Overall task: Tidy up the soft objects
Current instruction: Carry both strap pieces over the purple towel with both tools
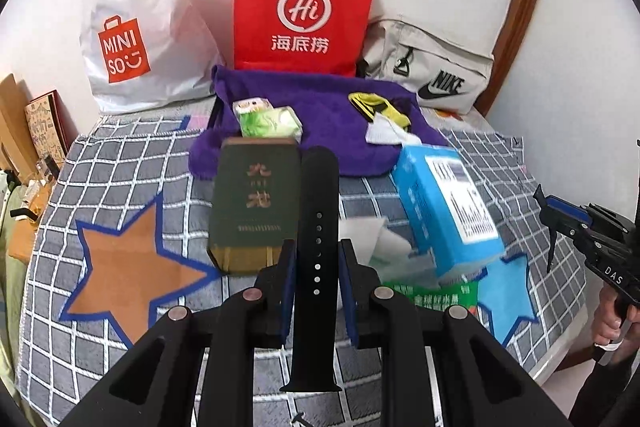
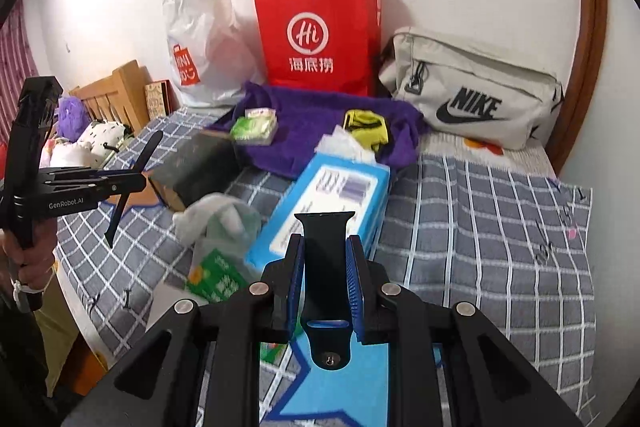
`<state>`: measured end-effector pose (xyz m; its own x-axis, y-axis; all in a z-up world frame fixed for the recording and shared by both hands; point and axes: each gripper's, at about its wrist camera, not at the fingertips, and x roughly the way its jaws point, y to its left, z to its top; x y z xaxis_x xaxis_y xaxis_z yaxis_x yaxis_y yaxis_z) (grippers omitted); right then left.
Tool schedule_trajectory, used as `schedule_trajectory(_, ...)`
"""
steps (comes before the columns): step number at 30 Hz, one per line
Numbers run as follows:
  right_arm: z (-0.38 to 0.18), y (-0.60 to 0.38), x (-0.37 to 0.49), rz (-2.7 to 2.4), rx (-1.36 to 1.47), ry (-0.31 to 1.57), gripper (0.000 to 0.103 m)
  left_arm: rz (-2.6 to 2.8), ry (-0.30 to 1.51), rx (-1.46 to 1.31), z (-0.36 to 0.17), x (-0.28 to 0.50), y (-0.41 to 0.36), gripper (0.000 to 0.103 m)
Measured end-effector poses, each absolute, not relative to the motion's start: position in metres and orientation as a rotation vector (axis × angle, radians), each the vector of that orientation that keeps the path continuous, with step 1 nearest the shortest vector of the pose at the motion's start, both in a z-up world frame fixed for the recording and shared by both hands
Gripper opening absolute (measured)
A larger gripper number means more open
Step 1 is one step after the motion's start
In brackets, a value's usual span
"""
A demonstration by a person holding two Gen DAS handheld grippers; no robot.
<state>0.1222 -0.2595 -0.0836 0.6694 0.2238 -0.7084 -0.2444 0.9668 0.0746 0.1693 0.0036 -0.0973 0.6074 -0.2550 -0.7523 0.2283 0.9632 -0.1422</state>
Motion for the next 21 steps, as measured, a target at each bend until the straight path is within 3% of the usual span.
schedule_trajectory(21,-0.046,-0.266,0.217,0.258,0.025,0.740,0.021,-0.238,0.843,-0.072,-0.065,0.244,0.015,0.020)
